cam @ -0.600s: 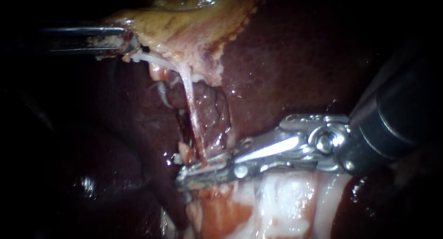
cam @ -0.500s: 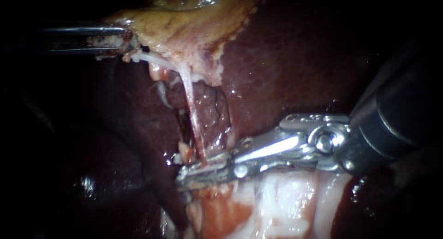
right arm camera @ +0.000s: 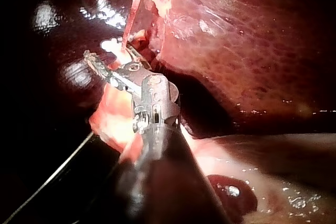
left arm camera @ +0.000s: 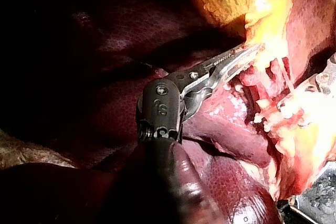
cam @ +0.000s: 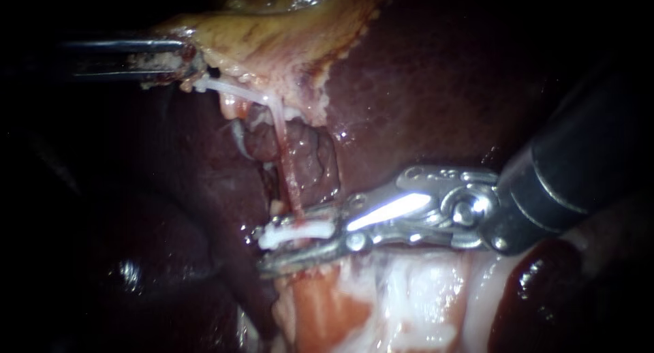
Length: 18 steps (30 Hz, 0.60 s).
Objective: Going back first clip right tube
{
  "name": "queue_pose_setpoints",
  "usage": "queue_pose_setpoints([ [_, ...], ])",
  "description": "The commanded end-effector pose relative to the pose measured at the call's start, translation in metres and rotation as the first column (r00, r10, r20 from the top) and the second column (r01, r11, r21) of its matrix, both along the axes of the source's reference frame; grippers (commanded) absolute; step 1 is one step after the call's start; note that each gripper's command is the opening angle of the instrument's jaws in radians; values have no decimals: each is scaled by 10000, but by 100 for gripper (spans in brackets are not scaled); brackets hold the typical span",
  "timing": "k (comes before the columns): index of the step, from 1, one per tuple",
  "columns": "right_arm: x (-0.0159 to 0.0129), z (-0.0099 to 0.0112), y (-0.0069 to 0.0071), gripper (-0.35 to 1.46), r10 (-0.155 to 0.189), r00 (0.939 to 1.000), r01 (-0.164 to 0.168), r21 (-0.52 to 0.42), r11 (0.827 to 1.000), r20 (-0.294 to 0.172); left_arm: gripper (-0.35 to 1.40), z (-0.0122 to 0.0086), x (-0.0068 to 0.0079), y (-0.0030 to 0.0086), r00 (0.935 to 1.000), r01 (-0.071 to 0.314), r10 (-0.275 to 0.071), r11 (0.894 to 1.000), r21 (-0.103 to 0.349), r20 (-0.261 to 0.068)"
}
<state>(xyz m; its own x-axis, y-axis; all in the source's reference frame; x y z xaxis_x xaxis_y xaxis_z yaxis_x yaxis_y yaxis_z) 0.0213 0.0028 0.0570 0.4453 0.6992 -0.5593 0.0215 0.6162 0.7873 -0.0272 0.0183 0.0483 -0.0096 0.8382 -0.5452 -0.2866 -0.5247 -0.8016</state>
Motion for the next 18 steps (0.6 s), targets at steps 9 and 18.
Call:
queue_pose_setpoints([
  [9,-24,2,5,50,686,9974,-714,-2551,9643,-200,-35,1,0,0,10000,-4,4,10000,-8,0],
  [18,-73,-15,17,50,608,9973,-716,-3823,9213,-405,-35,1,0,0,10000,-6,6,10000,-8,1],
])
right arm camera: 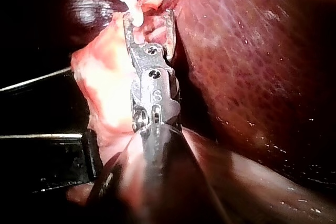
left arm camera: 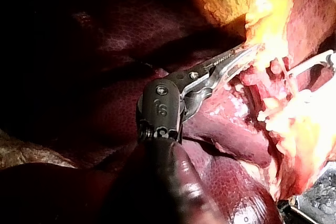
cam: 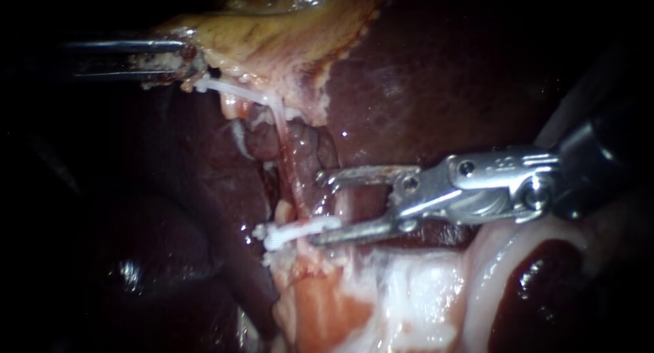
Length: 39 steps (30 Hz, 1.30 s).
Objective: Going back first clip right tube
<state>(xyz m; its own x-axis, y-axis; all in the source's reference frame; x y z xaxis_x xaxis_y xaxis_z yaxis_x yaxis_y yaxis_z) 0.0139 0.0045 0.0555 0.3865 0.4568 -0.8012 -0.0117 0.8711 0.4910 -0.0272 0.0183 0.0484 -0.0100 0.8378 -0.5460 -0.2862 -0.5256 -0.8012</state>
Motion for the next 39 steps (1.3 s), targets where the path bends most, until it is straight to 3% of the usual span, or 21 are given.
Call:
queue_pose_setpoints([
  [1,-6,-3,2,50,-21,10000,21,-151,9999,-20,-35,0,0,0,10000,0,0,10000,1,0],
  [6,-38,-18,13,50,15,10000,-15,-515,9987,-15,-35,0,0,0,10000,0,0,10000,1,0],
  [12,-64,-26,17,50,-61,10000,58,-566,9984,-65,-35,0,0,0,10000,1,-1,10000,1,0],
  [20,-70,-27,16,50,-109,9999,104,-620,9980,-90,-35,8,-6,-2,10000,27,-27,10000,-41,-27],
  [31,-71,-27,16,50,-110,9999,104,-622,9980,-91,-35,43,-33,-10,9999,130,-132,9997,-226,-95],
  [39,-71,-27,16,50,-107,9999,101,-624,9980,-89,-35,55,-47,-13,9999,25,-28,9997,-252,-127],
])
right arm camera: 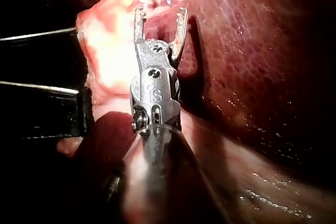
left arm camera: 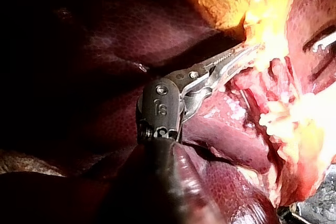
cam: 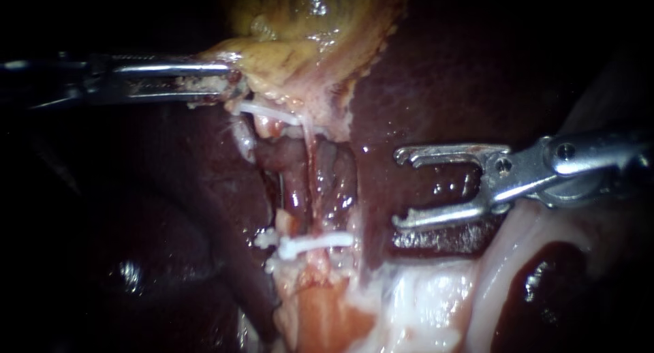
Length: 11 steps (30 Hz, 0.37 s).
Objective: Going back first clip right tube
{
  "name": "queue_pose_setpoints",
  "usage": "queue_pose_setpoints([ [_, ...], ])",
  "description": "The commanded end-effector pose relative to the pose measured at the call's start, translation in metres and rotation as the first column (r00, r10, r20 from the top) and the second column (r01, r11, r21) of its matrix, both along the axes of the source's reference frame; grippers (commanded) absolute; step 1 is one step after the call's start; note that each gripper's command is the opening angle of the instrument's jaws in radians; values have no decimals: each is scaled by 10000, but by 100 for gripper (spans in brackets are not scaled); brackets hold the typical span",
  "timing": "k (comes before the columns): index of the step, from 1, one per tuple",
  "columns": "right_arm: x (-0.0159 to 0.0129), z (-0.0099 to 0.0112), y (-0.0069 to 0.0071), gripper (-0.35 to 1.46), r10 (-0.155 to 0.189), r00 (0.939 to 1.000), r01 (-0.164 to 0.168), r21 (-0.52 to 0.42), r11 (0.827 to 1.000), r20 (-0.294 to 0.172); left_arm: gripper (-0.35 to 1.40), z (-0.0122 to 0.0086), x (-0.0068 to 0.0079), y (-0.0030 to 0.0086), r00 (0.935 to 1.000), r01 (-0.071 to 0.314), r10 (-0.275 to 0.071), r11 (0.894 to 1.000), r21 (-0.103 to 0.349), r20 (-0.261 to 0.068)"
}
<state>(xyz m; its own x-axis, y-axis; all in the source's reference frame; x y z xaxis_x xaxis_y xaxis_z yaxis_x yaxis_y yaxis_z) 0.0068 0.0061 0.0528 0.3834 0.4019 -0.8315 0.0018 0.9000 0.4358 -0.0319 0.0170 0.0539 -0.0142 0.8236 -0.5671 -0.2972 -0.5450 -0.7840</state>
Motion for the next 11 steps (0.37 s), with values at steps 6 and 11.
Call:
queue_pose_setpoints([
  [6,0,0,0,50,-3,10000,3,0,10000,0,-35,0,0,0,10000,-3,3,10000,4,-8],
  [11,0,0,0,50,-2,10000,2,0,10000,0,-35,0,0,0,10000,-3,3,10000,4,-8],
])
